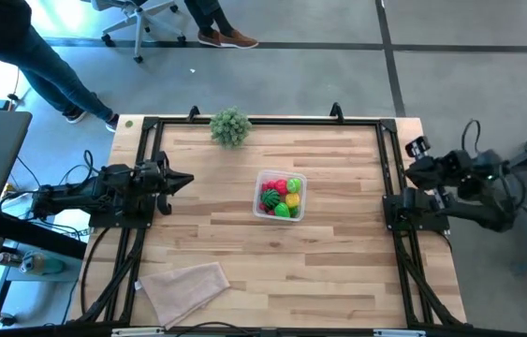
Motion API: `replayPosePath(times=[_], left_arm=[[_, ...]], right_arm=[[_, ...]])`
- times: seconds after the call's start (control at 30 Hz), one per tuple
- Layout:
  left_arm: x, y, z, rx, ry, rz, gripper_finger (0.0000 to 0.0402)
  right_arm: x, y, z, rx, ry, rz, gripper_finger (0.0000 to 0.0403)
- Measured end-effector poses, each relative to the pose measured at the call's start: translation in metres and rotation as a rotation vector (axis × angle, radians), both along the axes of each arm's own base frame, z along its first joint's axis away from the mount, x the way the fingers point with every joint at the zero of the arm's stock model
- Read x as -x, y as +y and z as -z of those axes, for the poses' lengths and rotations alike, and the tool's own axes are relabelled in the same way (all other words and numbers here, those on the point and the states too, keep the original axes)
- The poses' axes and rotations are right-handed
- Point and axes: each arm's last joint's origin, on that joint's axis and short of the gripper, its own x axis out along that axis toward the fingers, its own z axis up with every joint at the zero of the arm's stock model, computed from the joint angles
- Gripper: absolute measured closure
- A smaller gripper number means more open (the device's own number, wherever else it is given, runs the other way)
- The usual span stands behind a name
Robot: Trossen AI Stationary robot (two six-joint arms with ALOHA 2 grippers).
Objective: Pick and placing Produce into tupperware
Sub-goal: Return to Home Position
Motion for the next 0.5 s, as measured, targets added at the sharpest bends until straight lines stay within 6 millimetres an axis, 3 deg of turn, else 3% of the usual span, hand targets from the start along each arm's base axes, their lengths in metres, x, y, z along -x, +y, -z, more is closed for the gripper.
replayPosePath(times=[0.17, 0.5], left_arm=[[0.000, 0.000, 0.000, -0.001, 0.001, 0.000, 0.0385], [0.000, 0.000, 0.000, -0.002, 0.004, -0.002, 0.0385]], right_arm=[[-0.021, -0.002, 0.026, -0.020, -0.026, -0.113, 0.0401], [-0.049, -0.008, 0.078, -0.027, 0.028, -0.083, 0.0401]])
